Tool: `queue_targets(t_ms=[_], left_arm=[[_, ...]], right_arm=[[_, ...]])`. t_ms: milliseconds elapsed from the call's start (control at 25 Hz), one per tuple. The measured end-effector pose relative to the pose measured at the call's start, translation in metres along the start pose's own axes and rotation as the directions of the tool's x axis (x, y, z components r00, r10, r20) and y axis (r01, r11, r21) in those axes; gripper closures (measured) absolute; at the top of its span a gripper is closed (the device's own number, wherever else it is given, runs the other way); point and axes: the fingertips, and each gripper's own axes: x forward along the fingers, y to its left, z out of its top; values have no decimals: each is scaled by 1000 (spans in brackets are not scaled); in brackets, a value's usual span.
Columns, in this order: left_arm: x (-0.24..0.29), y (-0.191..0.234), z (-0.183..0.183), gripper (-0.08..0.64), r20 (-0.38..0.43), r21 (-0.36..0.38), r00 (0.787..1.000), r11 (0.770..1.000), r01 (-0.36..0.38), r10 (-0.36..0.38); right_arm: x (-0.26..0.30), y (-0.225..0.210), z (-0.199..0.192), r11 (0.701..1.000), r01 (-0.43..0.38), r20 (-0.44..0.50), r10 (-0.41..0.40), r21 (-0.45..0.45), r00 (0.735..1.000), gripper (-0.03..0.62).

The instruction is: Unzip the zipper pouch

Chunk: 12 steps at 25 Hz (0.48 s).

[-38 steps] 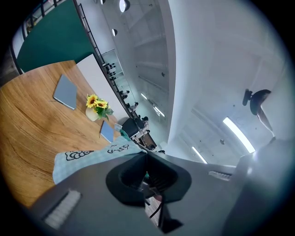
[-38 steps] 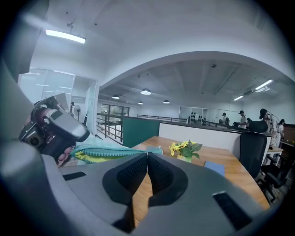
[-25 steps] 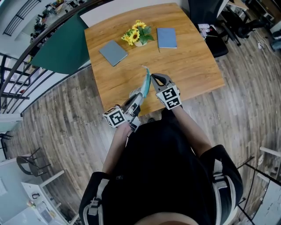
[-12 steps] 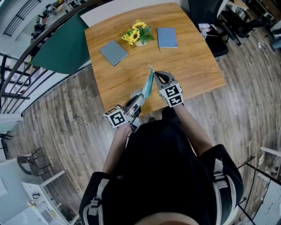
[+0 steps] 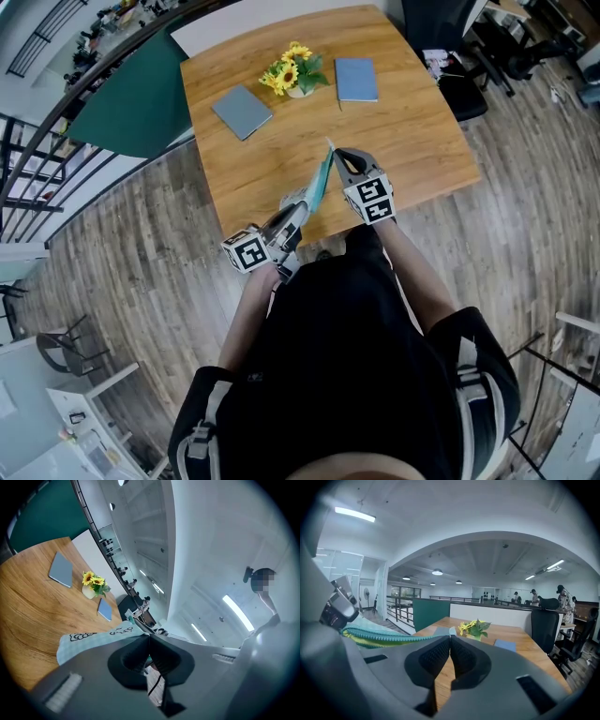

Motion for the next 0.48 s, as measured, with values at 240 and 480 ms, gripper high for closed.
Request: queue_targets(t_ms=[240, 480], left_arm=[[5, 0, -1, 558, -7, -5, 1000, 1000, 7, -7], [3, 1, -1, 558, -2, -10, 1000, 1000, 5, -5]], right_arm=[[2, -6, -7, 1000, 8, -13, -8, 15, 1000, 583], [-1, -5, -19, 1000, 10, -30, -10, 12, 999, 578]])
